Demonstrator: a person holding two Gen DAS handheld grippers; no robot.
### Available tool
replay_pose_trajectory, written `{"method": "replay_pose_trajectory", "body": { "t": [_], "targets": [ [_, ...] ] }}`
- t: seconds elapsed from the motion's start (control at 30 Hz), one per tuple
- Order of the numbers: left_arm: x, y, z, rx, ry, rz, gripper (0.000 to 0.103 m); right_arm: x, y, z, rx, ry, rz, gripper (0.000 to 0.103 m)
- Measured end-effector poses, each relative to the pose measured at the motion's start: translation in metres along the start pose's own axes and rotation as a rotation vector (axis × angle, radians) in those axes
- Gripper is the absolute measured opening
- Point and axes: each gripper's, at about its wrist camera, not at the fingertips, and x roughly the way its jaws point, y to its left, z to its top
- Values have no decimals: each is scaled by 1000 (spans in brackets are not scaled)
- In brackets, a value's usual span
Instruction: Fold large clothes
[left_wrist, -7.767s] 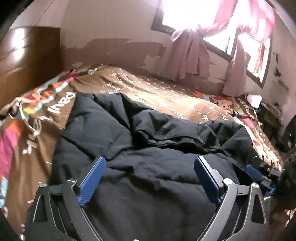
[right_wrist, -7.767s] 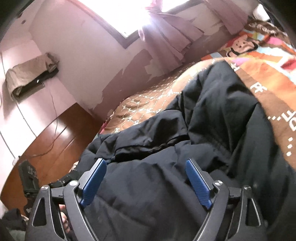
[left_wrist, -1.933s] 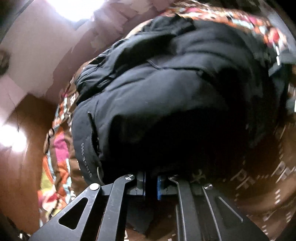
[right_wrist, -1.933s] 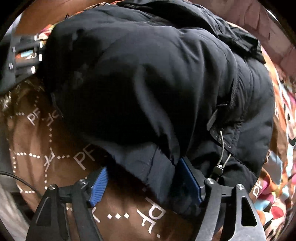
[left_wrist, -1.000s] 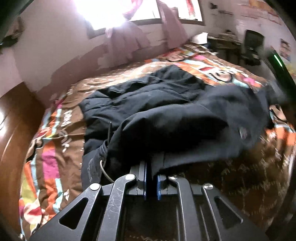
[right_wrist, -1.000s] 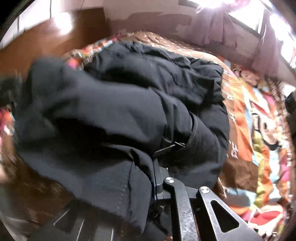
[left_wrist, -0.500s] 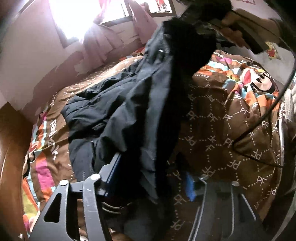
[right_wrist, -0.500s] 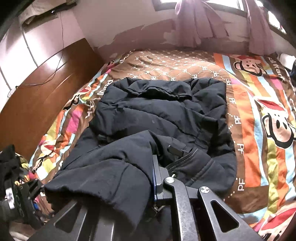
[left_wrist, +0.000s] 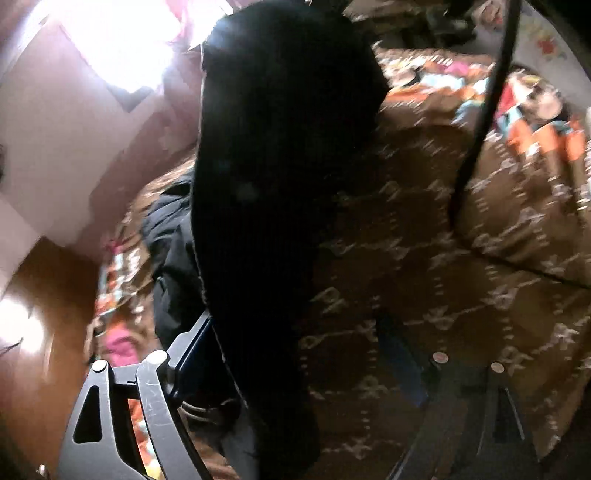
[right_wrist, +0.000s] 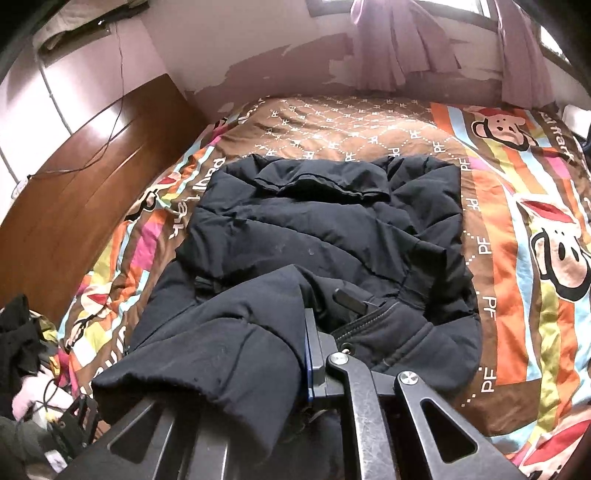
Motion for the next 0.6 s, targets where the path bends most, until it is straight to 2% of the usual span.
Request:
{"method": "replay_pose_trajectory", "body": {
  "t": [0.03,0.07,0.1,0.13,0.17,0.27,0.33,0.4,0.5,0.6],
  "targets": [
    [2,3,0,-17,2,-2,77,0,-1,1,8,0,3,8],
    [2,6,0,-34,-3,-6,63,0,-2,1,12,1,6,8],
    [4,8,1,-36,5,10,53,-1,-3,1,7,3,7,8],
    [7,11,2,-27,21,40,33,-1,-3,0,-5,4,4,8],
    [9,14,3,-21,34,62,19,-3,-2,-3,-28,5,-4,8],
    [9,34,4,-75,54,61,11,-8,-1,-17,-88,6,-41,9],
    [4,44,6,-92,49,73,8,-16,-1,-33,-152,-3,-95,9],
    [-9,51,8,-113,20,80,6,-21,0,-48,-199,-3,-134,9],
    [-43,57,22,-120,-68,101,4,-27,9,-79,-343,6,-269,8],
    [-68,57,34,-88,-96,123,3,-30,15,-109,-452,77,-332,7]
  ]
}}
